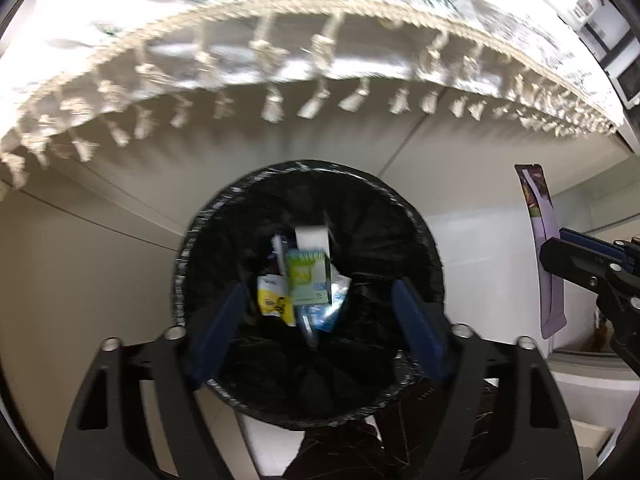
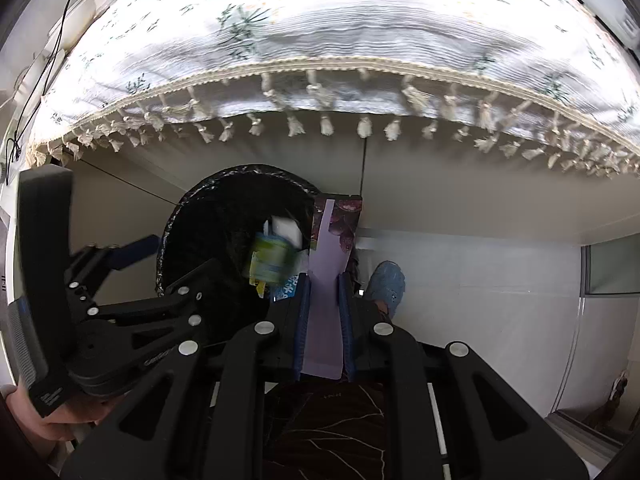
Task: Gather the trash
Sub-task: 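Open the left tool to drop the box while the right tool releases the packet, then raise both open tools back above the table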
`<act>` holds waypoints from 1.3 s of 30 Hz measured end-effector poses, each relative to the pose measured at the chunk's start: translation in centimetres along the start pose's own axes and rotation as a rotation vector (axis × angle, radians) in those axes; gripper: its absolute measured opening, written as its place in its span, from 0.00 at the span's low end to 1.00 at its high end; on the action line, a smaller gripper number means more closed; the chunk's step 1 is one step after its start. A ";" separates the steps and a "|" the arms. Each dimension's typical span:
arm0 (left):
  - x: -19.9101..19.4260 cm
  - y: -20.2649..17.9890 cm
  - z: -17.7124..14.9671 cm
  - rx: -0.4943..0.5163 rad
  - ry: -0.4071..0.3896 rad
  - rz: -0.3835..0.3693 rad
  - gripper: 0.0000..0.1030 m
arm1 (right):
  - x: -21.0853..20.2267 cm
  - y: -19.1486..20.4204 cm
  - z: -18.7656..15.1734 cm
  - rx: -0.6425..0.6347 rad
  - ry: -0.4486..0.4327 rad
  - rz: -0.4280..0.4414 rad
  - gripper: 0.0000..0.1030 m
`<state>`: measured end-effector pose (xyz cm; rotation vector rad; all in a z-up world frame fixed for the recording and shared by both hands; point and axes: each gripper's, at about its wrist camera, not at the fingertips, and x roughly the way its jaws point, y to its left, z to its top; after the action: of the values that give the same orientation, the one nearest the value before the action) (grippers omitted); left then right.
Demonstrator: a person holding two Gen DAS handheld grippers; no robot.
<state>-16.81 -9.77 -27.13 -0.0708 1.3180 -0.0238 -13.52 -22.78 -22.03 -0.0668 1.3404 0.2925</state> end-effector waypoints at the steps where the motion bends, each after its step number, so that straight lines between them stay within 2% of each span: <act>1: -0.5 0.8 0.8 -0.009 -0.008 0.003 0.82 | 0.1 0.3 0.1 -0.007 0.001 0.002 0.13; 2: -0.7 1.1 1.6 -0.019 -0.013 0.003 0.84 | 0.3 0.6 0.3 -0.013 0.002 0.005 0.13; 5: -1.4 2.8 1.5 -0.059 -0.032 0.007 0.92 | 0.6 1.6 0.7 -0.032 0.004 0.016 0.13; 7: -2.1 3.7 1.6 -0.084 -0.043 0.011 0.94 | 1.0 2.4 1.0 -0.044 0.005 0.021 0.14; 19: -4.4 8.4 0.6 -0.189 -0.056 0.040 0.94 | 3.7 7.1 2.4 -0.126 0.042 0.037 0.14; 30: -4.3 9.8 -0.3 -0.228 -0.045 0.059 0.94 | 6.4 9.0 2.4 -0.168 0.047 -0.009 0.17; 32: -4.3 10.1 -0.3 -0.234 -0.042 0.061 0.94 | 6.8 8.9 2.5 -0.167 0.055 -0.004 0.27; 39: -4.2 10.5 -0.5 -0.248 -0.030 0.050 0.94 | 7.2 9.0 2.5 -0.159 0.045 -0.024 0.47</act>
<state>-18.57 0.97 -23.83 -0.2477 1.2873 0.1832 -11.97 -12.39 -27.36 -0.2233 1.3582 0.3791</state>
